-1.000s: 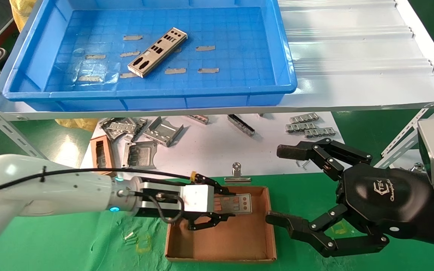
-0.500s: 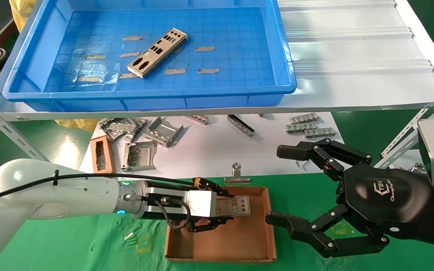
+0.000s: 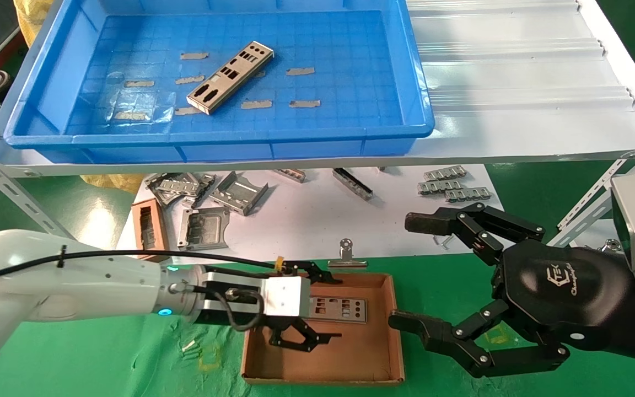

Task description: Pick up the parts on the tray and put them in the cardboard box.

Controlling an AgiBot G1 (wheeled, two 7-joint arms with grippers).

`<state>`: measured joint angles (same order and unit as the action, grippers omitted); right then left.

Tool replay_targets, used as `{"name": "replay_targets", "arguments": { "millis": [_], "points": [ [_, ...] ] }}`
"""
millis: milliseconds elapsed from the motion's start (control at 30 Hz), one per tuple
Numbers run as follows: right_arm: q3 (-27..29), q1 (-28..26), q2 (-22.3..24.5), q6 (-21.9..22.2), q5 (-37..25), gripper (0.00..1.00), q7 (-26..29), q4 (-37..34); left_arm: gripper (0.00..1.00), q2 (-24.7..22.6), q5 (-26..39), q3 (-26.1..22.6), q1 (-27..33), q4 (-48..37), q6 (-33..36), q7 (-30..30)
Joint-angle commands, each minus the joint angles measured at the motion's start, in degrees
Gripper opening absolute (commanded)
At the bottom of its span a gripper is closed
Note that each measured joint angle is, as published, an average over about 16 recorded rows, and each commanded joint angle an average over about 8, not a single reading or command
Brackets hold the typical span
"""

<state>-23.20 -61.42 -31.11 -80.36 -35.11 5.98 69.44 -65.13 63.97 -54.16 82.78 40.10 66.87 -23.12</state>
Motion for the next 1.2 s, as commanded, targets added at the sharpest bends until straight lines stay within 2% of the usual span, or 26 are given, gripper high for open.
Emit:
{"name": "replay_targets", "arguments": {
  "millis": [33,200,367,700,1200],
  "points": [
    [0.0,0.0,0.0,0.0,0.0,1.0,0.0,0.0,1.0,0.74,-1.33,0.33,0.05,0.25,2.07,1.04],
    [0.0,0.01,0.0,0.01,0.0,1.0,0.0,0.0,1.0,2.27,-6.83,1.5,-0.24,-1.76,9.22,6.9],
    [0.0,0.02,0.01,0.02,0.01,1.0,0.0,-0.01,1.0,2.92,-9.41,2.02,-0.47,-3.51,12.51,9.09],
    [0.0,0.01,0.01,0.01,0.01,1.0,0.0,-0.01,1.0,3.32,-8.96,2.72,-0.93,-2.1,11.77,9.04],
    [0.0,0.02,0.01,0.02,0.01,1.0,0.0,-0.01,1.0,9.84,-12.26,11.32,-5.88,6.44,13.59,15.08]
  ]
}}
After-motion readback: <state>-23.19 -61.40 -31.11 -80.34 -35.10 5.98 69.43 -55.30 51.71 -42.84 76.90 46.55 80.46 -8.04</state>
